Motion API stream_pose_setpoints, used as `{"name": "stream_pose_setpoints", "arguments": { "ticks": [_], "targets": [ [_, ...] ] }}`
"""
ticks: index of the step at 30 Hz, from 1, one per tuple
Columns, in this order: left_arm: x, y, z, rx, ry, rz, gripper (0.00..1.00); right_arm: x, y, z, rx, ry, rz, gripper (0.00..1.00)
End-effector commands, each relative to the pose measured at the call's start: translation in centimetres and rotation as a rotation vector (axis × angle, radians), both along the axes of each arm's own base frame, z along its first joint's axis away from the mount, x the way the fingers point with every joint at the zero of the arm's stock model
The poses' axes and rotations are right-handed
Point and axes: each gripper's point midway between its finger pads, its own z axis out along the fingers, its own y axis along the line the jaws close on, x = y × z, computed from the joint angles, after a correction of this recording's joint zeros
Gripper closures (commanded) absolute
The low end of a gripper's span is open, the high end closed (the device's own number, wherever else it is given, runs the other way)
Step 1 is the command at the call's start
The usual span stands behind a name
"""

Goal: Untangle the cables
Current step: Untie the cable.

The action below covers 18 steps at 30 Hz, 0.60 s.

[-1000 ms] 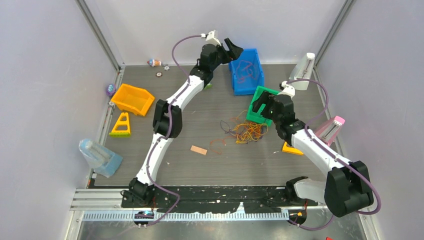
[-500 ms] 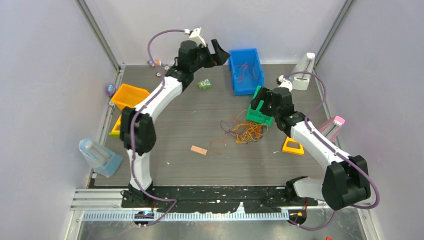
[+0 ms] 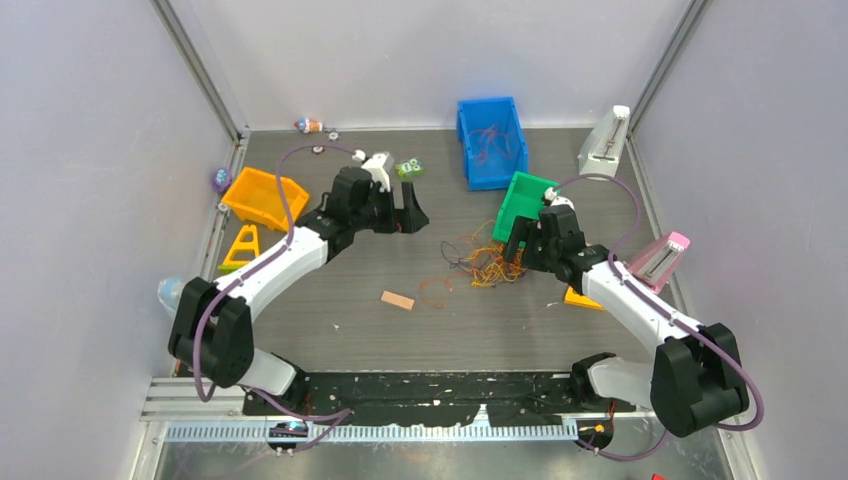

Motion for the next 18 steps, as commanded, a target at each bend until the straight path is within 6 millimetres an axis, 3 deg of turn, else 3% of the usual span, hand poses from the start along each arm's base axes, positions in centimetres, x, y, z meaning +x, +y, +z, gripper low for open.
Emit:
{"name": "stream_pose_setpoints", "arguments": {
  "ticks": [1,7,14,17,18],
  "targets": [
    [-3.5,0.2,0.8,0.042,-0.036,-0.067,0.07,-1.8,1.6,-0.3,0.019,0.021,0.064,0.17],
    [-8.1,-0.3,-1.7,0.077,-0.014,-0.164,0.12,-2.7,3.2,-2.2,-0.018,0.06,0.111,0.17],
    [-10.7,-1.1,-3.4,0.083,-0.012,-0.227,0.13,-1.6,5.1,-4.7,-0.038,0.091,0.132,0.18],
    [-11.3,-1.5,-3.9,0.089,-0.003,-0.249,0.15,-1.6,6.4,-5.7,-0.063,0.104,0.164,0.27],
    [-11.4,-1.5,-4.0,0.098,-0.007,-0.259,0.15,-1.6,6.8,-5.6,-0.064,0.099,0.178,0.39]
  ]
}}
